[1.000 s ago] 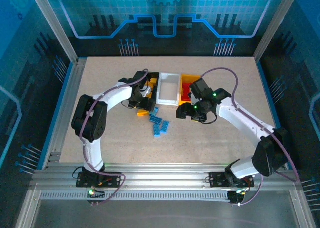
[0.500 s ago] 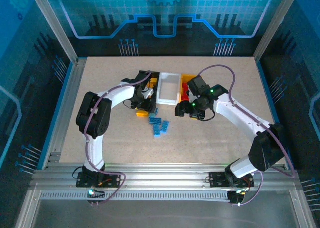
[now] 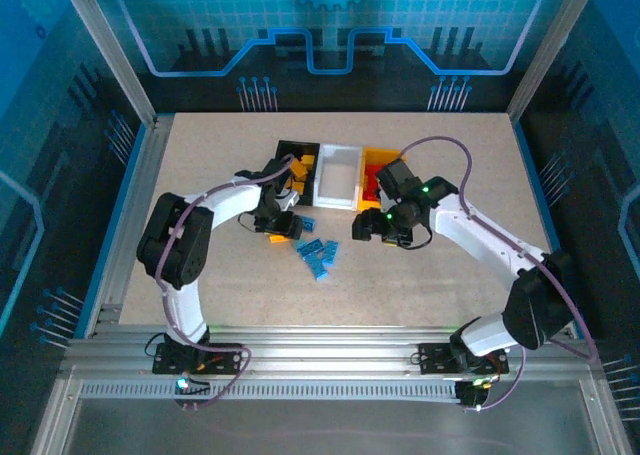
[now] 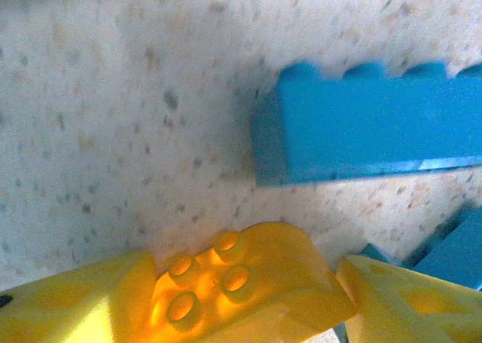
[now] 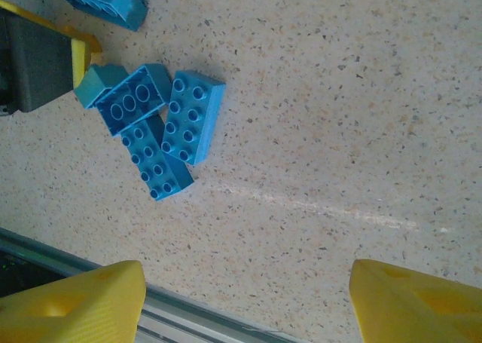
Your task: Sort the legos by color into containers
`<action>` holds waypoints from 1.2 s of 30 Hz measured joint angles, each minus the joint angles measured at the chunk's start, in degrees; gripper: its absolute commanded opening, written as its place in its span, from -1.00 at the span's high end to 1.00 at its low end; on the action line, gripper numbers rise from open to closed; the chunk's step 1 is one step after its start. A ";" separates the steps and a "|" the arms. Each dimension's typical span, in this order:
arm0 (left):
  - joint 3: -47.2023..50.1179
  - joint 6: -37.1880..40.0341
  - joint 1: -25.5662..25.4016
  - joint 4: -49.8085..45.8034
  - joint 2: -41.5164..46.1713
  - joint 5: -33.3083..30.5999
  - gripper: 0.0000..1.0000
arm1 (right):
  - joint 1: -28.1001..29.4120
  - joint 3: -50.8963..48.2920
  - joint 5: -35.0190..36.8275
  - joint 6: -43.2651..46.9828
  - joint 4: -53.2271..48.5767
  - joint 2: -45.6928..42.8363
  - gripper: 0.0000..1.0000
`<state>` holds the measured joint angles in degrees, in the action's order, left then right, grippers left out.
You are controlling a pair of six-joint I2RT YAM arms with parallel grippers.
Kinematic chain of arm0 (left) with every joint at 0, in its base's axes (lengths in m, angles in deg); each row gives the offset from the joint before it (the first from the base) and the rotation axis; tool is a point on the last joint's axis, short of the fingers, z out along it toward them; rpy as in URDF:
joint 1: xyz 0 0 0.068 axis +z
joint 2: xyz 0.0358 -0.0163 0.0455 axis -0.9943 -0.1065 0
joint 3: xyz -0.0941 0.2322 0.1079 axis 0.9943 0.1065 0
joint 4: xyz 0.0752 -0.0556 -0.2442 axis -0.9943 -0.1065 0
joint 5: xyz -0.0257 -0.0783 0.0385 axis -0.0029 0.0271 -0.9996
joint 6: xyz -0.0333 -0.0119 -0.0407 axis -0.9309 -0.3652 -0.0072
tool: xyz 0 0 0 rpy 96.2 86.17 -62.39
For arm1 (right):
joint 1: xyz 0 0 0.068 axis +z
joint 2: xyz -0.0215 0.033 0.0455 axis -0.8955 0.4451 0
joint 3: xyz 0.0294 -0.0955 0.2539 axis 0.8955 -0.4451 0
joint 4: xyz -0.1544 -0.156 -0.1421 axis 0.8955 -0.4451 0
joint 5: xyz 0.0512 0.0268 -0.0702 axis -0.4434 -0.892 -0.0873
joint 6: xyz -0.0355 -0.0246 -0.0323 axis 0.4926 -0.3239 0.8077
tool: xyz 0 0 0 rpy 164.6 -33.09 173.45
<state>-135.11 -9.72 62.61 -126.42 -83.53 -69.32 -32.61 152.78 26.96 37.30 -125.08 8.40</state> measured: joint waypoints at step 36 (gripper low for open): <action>17.00 -6.82 -2.58 0.13 14.64 2.54 -0.19 | 4.72 -2.23 2.51 -3.63 3.45 0.42 -0.47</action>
<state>-118.11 -16.54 60.03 -126.29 -68.89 -66.79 -27.89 150.55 29.47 33.67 -121.63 8.82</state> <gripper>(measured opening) 0.601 0.736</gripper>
